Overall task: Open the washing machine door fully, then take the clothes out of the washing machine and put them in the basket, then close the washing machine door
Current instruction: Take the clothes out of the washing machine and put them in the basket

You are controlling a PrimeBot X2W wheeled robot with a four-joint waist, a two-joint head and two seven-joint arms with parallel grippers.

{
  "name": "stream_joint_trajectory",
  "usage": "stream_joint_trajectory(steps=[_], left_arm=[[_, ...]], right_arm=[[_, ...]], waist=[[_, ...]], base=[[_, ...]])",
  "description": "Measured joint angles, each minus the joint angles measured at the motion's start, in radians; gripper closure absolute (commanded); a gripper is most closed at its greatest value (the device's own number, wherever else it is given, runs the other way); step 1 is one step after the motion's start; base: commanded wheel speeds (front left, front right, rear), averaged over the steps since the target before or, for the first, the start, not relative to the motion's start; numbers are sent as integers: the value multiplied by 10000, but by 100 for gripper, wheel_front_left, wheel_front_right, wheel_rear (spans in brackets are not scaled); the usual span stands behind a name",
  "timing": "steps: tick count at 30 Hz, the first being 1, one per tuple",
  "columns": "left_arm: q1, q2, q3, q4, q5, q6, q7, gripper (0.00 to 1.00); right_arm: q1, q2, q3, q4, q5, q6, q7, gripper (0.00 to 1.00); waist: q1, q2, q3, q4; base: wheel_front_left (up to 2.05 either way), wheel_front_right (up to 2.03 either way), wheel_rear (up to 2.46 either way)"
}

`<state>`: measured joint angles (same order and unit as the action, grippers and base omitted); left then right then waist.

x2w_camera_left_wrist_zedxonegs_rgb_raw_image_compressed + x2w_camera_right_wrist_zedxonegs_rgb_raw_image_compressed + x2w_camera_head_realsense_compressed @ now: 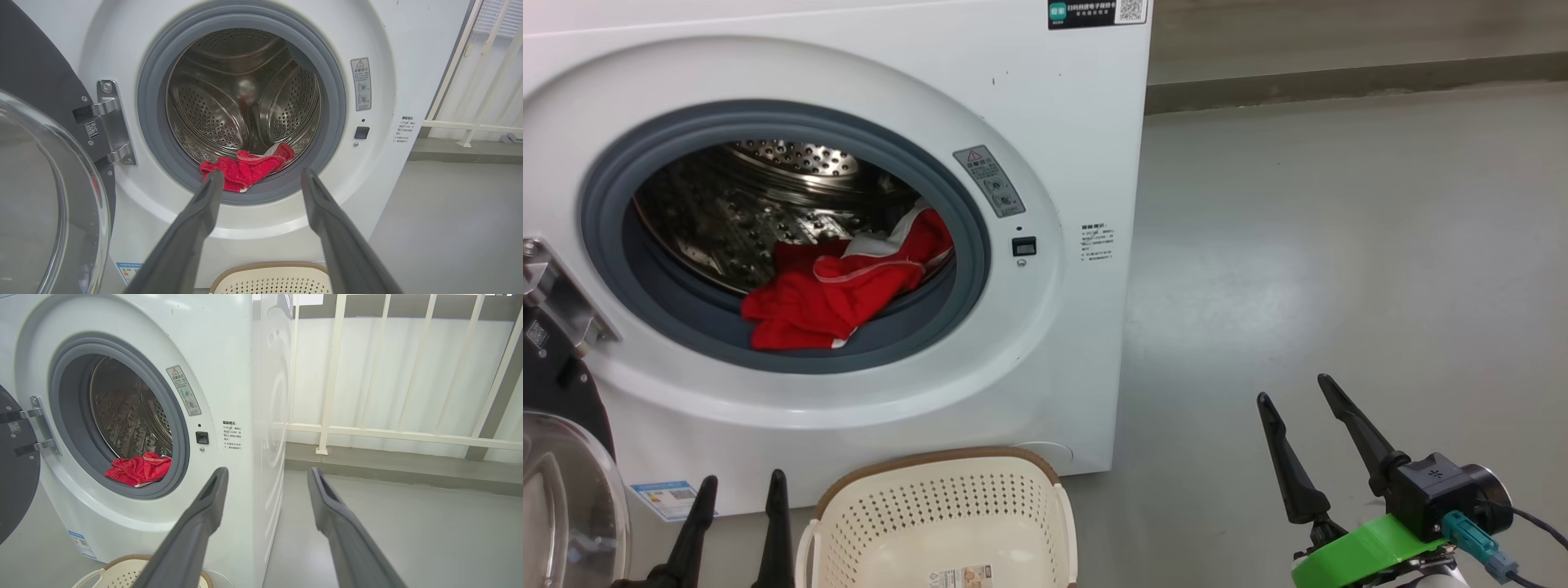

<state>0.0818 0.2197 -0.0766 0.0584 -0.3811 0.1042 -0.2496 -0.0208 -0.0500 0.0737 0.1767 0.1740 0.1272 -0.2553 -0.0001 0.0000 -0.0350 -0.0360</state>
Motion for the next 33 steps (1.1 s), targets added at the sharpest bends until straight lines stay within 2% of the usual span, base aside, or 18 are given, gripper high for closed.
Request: stream_joint_trajectory(steps=[23,33], left_arm=[[-14,-128,-155,109,104,198,0,0],[-582,-140,-291,435,169,314,2,0]], right_arm=[[0,0,176,29,-15,0,0,0],[-8,-2,236,-2,-96,0,0,0]], waist=[[1,0,104,143],[1,0,382,264]], base=[[3,-3,0],[0,0,0]])
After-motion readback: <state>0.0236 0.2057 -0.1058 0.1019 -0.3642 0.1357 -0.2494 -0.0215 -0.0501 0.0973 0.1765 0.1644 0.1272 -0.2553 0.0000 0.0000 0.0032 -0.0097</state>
